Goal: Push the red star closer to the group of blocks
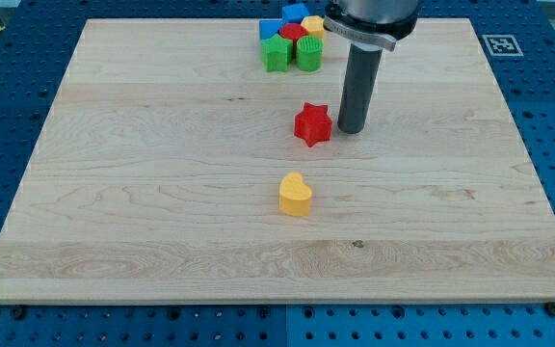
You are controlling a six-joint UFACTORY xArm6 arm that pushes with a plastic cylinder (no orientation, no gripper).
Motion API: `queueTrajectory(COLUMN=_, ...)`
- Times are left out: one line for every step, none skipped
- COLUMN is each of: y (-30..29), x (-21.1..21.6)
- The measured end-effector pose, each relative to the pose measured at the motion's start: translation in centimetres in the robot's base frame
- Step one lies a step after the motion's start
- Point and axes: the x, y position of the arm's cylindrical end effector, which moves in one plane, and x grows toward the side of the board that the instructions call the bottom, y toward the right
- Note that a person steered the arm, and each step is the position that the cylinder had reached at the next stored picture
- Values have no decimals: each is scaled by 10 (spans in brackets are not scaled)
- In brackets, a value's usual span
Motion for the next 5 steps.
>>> queueTrajectory(y=4, x=38)
queueTrajectory(y=-4, x=38)
queueTrajectory(y=-32, x=13)
queueTrajectory(y=-59, x=6)
queueTrajectory(y=-83, x=6)
